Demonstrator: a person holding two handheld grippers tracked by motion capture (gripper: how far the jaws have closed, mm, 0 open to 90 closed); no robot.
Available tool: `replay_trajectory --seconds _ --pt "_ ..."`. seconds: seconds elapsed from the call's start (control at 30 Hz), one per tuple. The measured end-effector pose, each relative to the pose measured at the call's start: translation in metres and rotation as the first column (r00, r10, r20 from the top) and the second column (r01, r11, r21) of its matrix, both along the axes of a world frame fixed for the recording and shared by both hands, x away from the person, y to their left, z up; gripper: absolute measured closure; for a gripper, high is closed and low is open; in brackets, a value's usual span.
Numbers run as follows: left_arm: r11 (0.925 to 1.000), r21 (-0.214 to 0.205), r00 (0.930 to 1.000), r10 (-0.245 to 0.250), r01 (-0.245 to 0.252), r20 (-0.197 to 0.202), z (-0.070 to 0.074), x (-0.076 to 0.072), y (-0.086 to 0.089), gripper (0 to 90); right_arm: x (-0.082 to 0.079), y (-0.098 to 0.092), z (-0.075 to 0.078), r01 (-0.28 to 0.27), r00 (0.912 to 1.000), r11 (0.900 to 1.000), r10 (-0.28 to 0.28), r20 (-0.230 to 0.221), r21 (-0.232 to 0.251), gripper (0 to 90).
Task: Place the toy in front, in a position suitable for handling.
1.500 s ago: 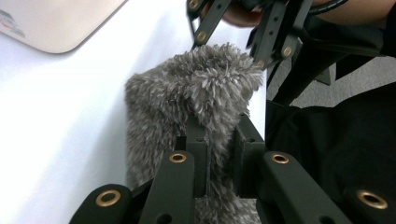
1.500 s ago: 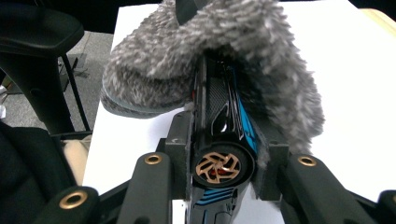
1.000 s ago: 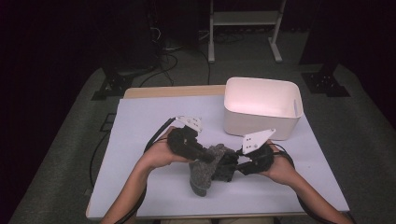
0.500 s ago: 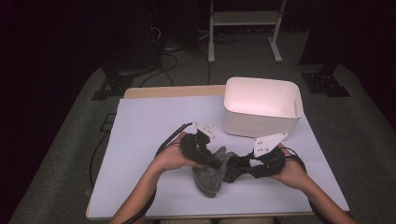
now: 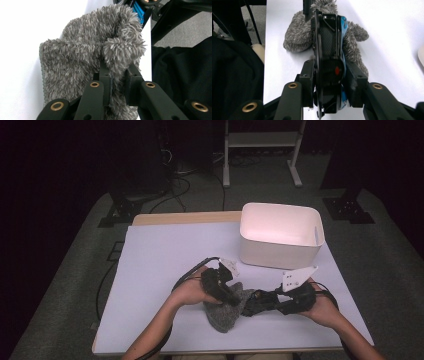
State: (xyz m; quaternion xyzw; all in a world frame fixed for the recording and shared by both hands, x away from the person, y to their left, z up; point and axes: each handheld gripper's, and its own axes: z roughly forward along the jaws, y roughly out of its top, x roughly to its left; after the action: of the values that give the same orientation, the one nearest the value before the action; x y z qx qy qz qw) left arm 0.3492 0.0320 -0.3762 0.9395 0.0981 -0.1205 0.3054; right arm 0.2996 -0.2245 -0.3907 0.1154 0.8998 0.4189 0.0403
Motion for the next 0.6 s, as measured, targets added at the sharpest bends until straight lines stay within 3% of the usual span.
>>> replay_trajectory --seconds 0.13,0.27,0.47,0.6 --pt "0.9999 0.008 1.0 -0.007 0.007 0.006 0.0 -0.001 -0.005 79.4 -0.002 -0.007 -0.003 0.007 0.9998 1.0 -0.007 -0.016 -0.002 62.1" --pt "0.9992 0.032 0.999 -0.024 0.023 0.037 0.002 -0.004 -0.013 79.3 -0.004 -0.018 -0.01 0.022 0.9993 0.9998 -0.022 -0.03 0.004 61.8" --pt "0.9976 0.048 0.9977 -0.053 0.051 0.043 0.003 -0.005 -0.03 79.4 -0.007 -0.039 -0.032 0.076 0.9959 0.9967 -0.077 -0.047 -0.03 61.5" --pt "0.9946 0.062 0.9953 -0.086 0.083 0.045 0.003 -0.007 -0.046 79.4 -0.008 -0.047 -0.048 0.083 0.9935 0.9947 -0.087 -0.073 -0.061 61.4"
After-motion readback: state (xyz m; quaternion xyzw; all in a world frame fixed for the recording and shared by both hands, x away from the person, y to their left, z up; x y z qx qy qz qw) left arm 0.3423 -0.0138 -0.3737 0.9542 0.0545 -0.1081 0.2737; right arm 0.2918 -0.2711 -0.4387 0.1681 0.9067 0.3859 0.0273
